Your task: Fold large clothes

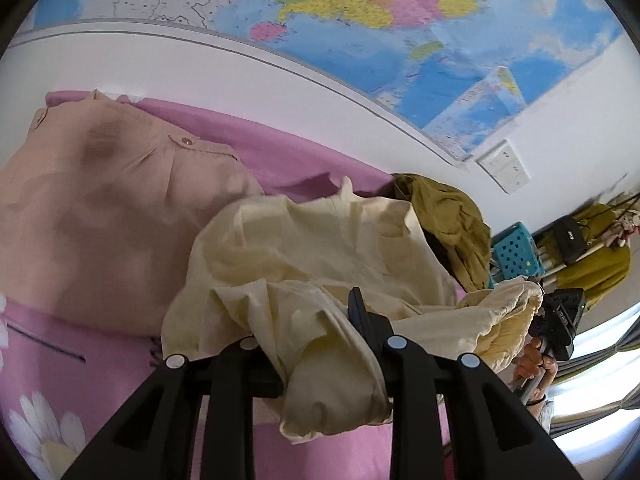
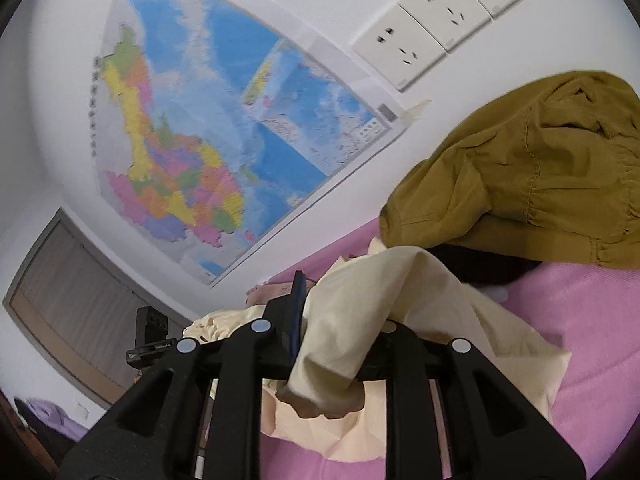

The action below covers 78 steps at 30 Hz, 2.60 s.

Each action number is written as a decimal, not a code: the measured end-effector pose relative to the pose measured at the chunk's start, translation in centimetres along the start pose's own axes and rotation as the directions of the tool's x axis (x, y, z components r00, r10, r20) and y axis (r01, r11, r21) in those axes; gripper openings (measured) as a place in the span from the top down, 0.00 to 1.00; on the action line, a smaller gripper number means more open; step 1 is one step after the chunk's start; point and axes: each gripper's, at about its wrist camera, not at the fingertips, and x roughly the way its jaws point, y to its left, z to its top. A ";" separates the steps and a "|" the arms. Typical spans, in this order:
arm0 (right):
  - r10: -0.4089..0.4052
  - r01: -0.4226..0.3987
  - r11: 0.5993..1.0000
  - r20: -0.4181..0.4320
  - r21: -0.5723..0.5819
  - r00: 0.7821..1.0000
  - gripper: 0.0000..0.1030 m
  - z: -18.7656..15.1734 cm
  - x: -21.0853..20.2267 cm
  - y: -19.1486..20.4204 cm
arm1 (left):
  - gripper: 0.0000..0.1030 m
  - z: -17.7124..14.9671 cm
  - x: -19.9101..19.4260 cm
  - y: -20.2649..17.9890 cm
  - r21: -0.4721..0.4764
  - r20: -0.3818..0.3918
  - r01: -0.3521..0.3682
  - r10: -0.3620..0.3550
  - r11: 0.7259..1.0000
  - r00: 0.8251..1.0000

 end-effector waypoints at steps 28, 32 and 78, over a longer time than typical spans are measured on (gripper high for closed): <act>-0.173 0.172 0.980 -0.002 -0.097 0.985 0.27 0.5 6.7 -1.2 | 0.75 8.6 11.6 4.5 -0.123 -0.078 -0.094 0.085 0.988 0.993; -0.250 0.206 0.914 -0.087 -0.350 0.964 0.18 -3.6 10.9 3.7 | 0.74 8.5 11.6 4.2 -0.109 -0.060 -0.095 0.089 0.989 0.994; -0.397 0.367 0.893 -0.071 -0.260 0.915 0.28 -9.5 0.5 -8.7 | 0.22 -4.9 7.4 2.5 0.362 0.251 -0.252 0.167 0.897 0.953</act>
